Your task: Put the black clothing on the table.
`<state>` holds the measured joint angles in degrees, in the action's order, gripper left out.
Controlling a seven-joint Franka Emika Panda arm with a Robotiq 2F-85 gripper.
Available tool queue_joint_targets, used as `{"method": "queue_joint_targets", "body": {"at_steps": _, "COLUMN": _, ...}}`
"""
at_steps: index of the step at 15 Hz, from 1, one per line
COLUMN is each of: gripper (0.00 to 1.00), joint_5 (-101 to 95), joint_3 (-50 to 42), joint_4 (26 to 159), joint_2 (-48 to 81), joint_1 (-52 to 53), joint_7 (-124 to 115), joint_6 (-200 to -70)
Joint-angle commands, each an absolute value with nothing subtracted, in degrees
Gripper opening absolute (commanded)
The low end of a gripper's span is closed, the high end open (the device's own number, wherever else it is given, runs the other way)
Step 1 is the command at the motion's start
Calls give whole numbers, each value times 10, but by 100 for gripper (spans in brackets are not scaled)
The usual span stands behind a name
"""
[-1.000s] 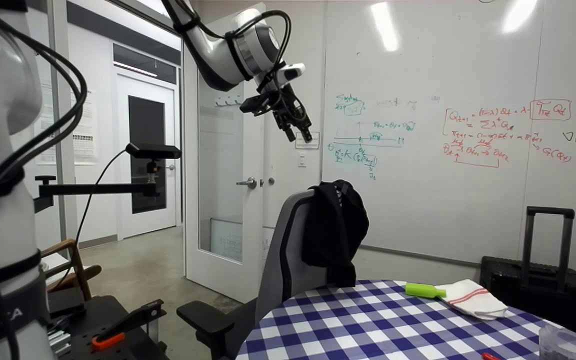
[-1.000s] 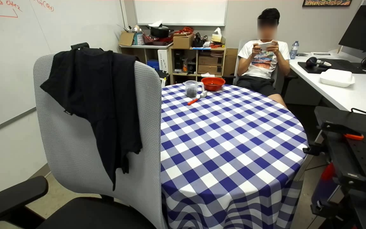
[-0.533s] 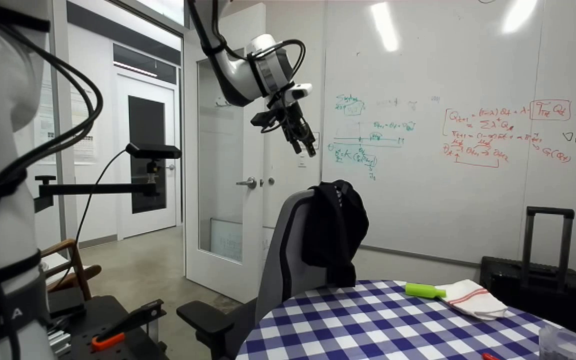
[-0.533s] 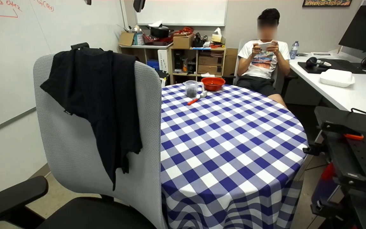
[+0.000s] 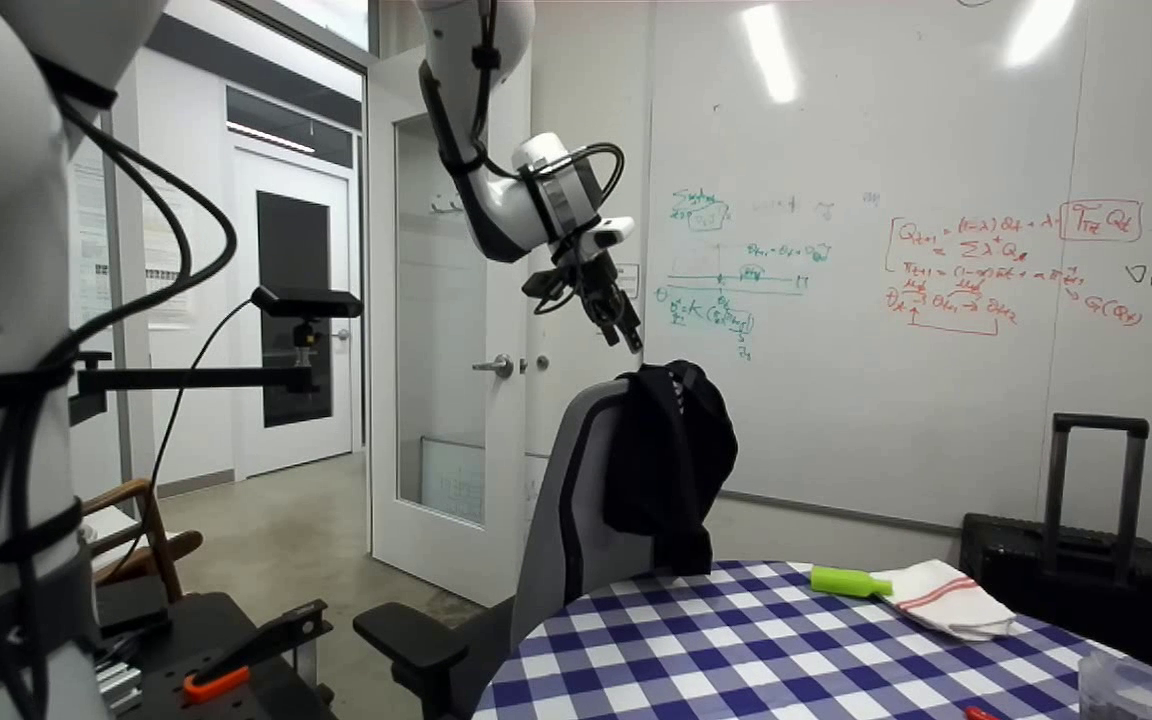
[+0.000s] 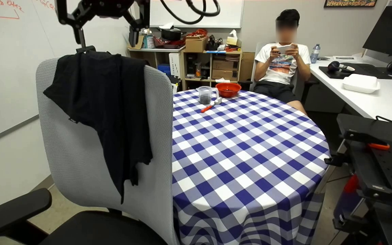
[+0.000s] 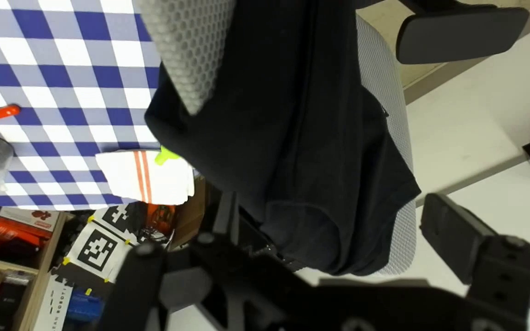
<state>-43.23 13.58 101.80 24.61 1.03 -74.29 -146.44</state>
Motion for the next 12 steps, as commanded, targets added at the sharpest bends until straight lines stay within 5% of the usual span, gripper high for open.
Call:
{"method": "queue_joint_targets", "body": {"at_steps": 1, "gripper": 100, "joint_5": -384, "joint_3": 59, "joint_4": 958, "joint_2": 299, "joint_1": 86, "joint_7": -742, "joint_6": -1460}}
{"method": "queue_joint_targets", "body": {"at_steps": 10, "gripper": 100, "joint_5": -383, "joint_3": -76, "joint_4": 891, "joint_2": 350, "joint_1": 182, "joint_7": -797, "joint_6": -1443}}
{"method": "queue_joint_targets", "body": {"at_steps": 11, "gripper": 86, "joint_5": -382, "joint_3": -83, "joint_4": 886, "joint_2": 354, "joint_1": 186, "joint_7": -804, "joint_6": -1434}}
{"method": "queue_joint_targets", "body": {"at_steps": 12, "gripper": 82, "joint_5": -379, "joint_3": -88, "joint_4": 883, "joint_2": 357, "joint_1": 188, "joint_7": -809, "joint_6": -1426}}
